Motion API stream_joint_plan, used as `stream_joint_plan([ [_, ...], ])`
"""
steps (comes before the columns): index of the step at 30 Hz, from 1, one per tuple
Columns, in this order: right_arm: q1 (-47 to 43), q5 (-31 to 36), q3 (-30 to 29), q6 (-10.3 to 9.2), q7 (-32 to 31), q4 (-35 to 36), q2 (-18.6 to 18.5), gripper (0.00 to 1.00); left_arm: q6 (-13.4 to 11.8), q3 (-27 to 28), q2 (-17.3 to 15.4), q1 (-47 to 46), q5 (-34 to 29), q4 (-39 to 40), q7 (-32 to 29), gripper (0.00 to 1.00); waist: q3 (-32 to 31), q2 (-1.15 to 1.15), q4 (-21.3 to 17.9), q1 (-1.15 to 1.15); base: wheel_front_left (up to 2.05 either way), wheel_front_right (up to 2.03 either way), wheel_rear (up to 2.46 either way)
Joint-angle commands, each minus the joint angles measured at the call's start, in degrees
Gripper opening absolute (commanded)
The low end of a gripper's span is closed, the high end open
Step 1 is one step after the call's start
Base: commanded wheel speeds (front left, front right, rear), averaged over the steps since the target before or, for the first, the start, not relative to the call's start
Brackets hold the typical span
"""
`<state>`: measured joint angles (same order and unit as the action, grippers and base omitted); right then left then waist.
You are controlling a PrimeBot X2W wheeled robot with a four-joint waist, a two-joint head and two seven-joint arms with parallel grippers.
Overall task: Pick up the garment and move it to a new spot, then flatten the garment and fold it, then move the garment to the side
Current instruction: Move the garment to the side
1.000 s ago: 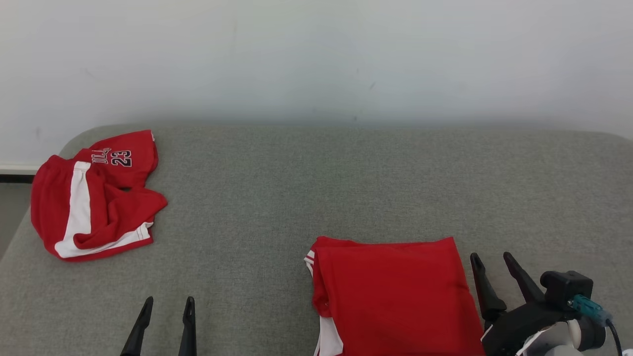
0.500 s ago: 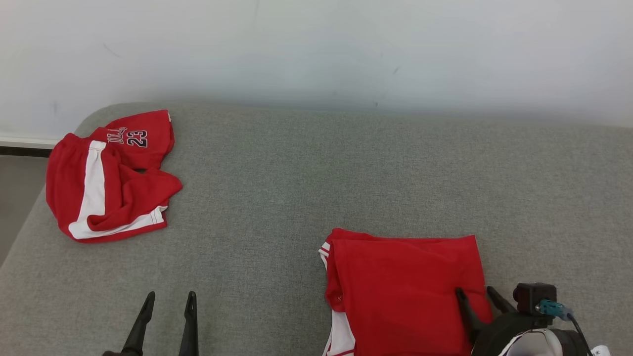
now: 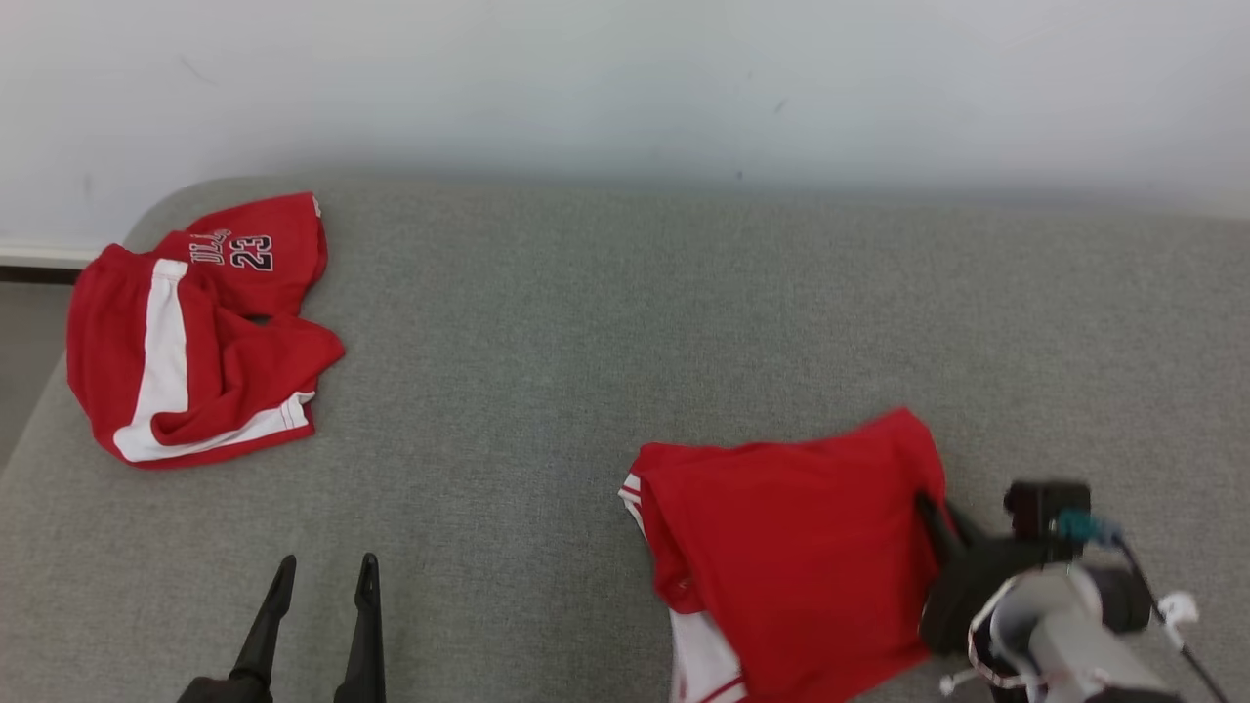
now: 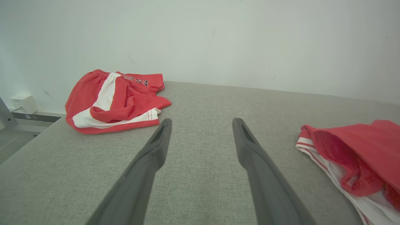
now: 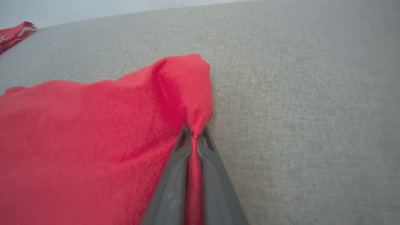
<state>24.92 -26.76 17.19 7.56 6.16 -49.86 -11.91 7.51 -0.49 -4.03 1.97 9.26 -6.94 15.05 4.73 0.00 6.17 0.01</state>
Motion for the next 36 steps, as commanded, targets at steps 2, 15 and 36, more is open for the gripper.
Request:
stream_joint_plan([
  [2,3.57,-0.38,0.58,-0.12,0.44,0.53,-1.13,0.0,-0.09,0.49,0.17,-1.11,0.12,0.3,0.18,1.0,2.46,0.0,-0.67,-0.01,0.0,0.0,0.0],
  [15,26.51,-0.03,-1.38,-0.12,-0.04,1.4,-13.09,0.0,-0.09,-2.97,-1.46,-11.6,0.18,3.73,0.18,1.0,19.78,0.0,-6.38,-0.01,0.0,0.0,0.0],
  [36,40.9,1.41,-6.76,-0.12,-2.0,1.48,-26.43,0.0,-0.1,1.51,-7.99,-12.25,-1.52,11.01,0.17,1.0,31.32,0.0,-17.66,-0.01,0.0,0.0,0.0],
])
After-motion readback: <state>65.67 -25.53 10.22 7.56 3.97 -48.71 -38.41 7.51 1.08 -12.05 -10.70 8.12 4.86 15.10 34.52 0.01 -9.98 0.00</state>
